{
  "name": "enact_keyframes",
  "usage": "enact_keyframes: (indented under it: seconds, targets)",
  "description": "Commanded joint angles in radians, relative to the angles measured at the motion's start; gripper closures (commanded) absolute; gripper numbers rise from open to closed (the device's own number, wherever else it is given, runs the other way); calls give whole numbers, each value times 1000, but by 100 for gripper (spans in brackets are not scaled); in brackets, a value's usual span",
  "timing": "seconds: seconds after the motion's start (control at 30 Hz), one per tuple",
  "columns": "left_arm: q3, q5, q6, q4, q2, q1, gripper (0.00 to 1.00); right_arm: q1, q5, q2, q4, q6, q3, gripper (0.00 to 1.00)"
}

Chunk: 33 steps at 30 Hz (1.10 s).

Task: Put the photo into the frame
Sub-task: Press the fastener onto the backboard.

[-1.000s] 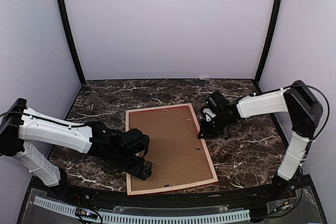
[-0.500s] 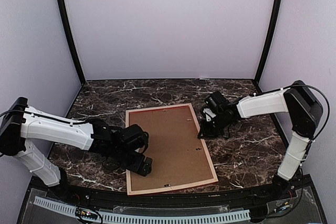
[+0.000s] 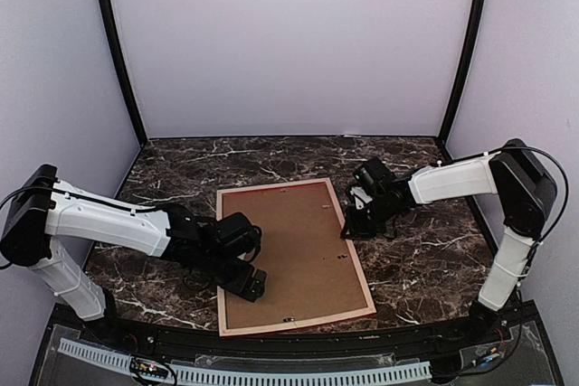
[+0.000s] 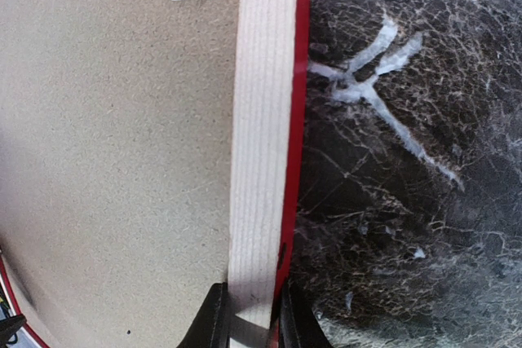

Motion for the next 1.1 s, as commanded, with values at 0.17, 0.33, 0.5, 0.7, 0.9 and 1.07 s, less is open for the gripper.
enact_keyframes:
  seconds: [0.17,0.33,0.5,0.7,0.9,1.07]
  targets:
    - [41,-16,23,-27,-72,9,2,7,-27,28,8,-10,-27,99]
    - [55,-36,30,-53,-126,27,2,7,-34,14,6,-11,-23,98]
    - [83,-102,34,-161,-97,51,2,7,-41,9,5,-16,-20,98]
    - [100,-158,9,-257,-64,70,2,7,-54,17,16,-18,-27,98]
    - [46,-93,11,-216,-64,117,6,6,-59,22,21,-23,-29,98]
    - [19,-36,18,-167,-35,131,10,7,-65,29,27,-25,-27,98]
